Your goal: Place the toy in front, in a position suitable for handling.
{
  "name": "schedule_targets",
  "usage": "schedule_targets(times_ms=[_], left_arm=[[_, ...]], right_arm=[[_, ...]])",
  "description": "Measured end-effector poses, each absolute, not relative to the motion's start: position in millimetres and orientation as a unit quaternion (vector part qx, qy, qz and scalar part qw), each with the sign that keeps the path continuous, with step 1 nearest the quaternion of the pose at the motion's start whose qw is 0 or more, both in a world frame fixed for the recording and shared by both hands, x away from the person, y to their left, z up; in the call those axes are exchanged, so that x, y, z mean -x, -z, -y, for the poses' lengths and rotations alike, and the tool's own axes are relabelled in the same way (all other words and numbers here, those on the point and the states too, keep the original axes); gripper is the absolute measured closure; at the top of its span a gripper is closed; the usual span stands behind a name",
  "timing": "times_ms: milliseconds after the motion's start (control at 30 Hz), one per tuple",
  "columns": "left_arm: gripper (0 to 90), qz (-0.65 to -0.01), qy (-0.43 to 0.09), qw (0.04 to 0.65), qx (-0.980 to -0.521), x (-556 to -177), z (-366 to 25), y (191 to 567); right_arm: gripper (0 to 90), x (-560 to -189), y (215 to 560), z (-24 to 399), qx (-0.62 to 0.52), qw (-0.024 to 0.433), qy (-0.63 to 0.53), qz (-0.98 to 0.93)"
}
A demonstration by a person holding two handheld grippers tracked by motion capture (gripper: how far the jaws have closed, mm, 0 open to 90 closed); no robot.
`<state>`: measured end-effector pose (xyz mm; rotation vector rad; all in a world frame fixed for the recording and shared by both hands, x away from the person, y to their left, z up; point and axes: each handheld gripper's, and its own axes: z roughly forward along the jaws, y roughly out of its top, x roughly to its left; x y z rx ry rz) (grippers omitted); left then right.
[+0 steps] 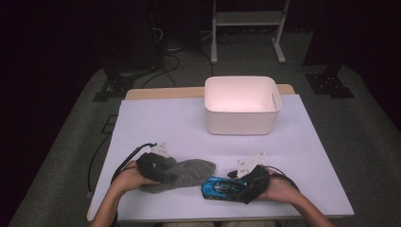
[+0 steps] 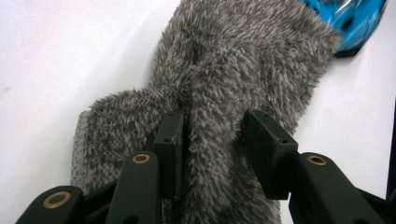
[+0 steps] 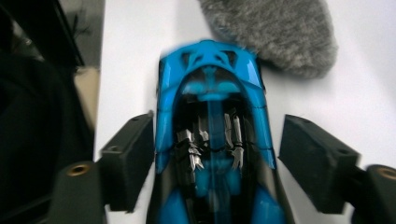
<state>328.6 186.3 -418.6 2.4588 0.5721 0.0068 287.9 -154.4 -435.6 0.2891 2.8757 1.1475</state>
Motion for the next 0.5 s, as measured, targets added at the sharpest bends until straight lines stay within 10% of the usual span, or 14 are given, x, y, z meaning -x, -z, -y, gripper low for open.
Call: schedule_targets(times_ms=[500], left_arm=[[45.2, -0.206, -0.013, 0.312, -0.927, -324.2, -181.7, 404.7]], right_arm=[[23.9, -287.7, 442.9, 156.8, -0.095, 0.009, -0.377, -0.921]])
